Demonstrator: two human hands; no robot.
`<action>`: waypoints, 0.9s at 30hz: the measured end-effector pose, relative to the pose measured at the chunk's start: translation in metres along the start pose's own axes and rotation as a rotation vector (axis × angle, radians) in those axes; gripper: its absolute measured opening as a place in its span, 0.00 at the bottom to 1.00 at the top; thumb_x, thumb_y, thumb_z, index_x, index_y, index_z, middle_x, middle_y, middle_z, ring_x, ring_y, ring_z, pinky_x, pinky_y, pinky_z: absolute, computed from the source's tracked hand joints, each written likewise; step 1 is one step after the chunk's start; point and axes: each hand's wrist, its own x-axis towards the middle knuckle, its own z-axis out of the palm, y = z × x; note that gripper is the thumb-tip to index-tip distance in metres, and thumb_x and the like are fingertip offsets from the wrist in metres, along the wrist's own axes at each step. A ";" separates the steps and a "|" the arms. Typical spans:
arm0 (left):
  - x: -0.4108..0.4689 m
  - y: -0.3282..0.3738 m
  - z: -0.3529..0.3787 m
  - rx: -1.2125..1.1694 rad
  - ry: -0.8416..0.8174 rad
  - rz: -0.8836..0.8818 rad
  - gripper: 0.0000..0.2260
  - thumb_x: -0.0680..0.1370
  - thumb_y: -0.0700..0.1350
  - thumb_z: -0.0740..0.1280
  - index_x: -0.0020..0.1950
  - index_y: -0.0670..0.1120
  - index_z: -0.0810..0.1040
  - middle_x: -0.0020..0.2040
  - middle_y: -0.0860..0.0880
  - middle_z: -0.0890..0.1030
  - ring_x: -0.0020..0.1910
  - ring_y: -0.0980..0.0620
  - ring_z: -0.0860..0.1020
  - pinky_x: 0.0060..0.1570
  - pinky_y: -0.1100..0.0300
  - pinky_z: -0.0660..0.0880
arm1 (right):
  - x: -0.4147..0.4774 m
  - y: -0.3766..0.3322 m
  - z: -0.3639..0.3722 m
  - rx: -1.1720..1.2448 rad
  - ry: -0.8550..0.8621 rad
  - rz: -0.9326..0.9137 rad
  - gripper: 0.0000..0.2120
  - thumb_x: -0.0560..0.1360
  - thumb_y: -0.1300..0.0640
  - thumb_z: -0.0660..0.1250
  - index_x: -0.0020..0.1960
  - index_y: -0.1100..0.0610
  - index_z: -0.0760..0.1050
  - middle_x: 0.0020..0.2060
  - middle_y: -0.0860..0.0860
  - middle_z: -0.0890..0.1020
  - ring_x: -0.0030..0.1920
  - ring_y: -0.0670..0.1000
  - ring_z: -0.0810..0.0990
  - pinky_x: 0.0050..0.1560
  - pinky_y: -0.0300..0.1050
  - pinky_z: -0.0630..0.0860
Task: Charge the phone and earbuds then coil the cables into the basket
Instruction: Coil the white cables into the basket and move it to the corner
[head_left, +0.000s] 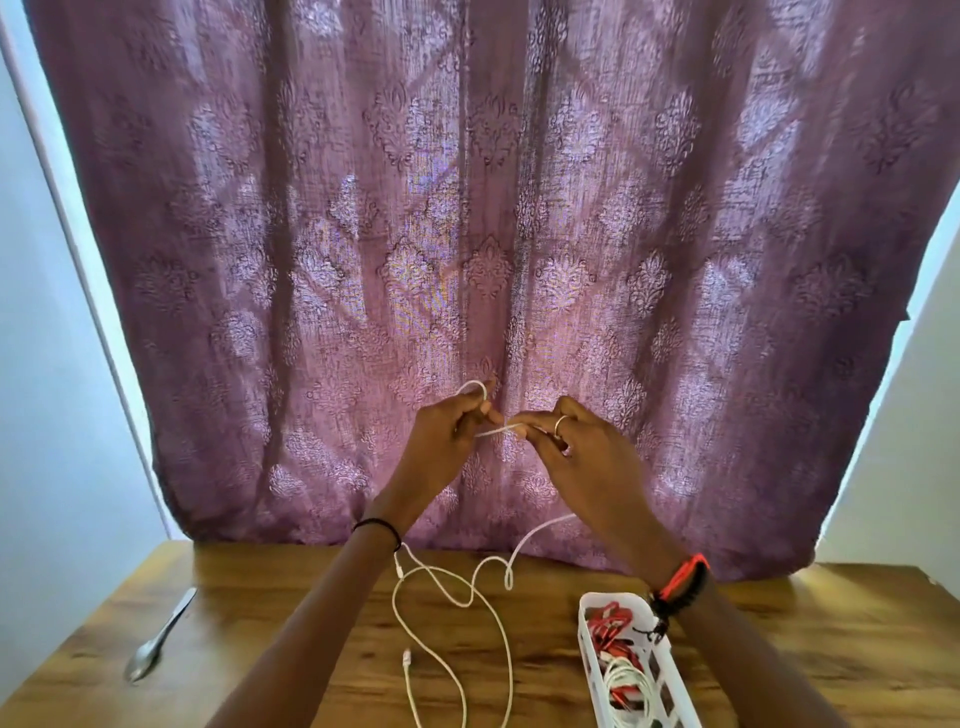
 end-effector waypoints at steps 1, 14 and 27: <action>-0.002 -0.001 0.000 0.018 -0.039 0.019 0.09 0.78 0.34 0.60 0.47 0.34 0.80 0.46 0.46 0.83 0.45 0.69 0.77 0.44 0.77 0.69 | 0.003 0.000 -0.002 0.021 0.010 0.012 0.12 0.75 0.43 0.60 0.52 0.42 0.80 0.32 0.43 0.66 0.33 0.42 0.70 0.32 0.38 0.65; -0.014 0.020 -0.005 -1.045 -0.307 -0.349 0.13 0.74 0.38 0.60 0.50 0.38 0.82 0.28 0.52 0.66 0.27 0.58 0.64 0.29 0.69 0.64 | 0.021 0.002 -0.004 0.531 0.006 0.139 0.10 0.74 0.57 0.69 0.44 0.41 0.81 0.40 0.39 0.83 0.42 0.41 0.80 0.48 0.38 0.73; -0.023 0.012 0.009 -1.554 -0.238 -0.504 0.21 0.70 0.40 0.68 0.61 0.33 0.75 0.30 0.52 0.66 0.28 0.58 0.66 0.28 0.68 0.67 | 0.012 -0.003 0.022 0.804 -0.044 0.361 0.12 0.78 0.65 0.61 0.60 0.62 0.76 0.20 0.37 0.75 0.22 0.35 0.71 0.26 0.27 0.67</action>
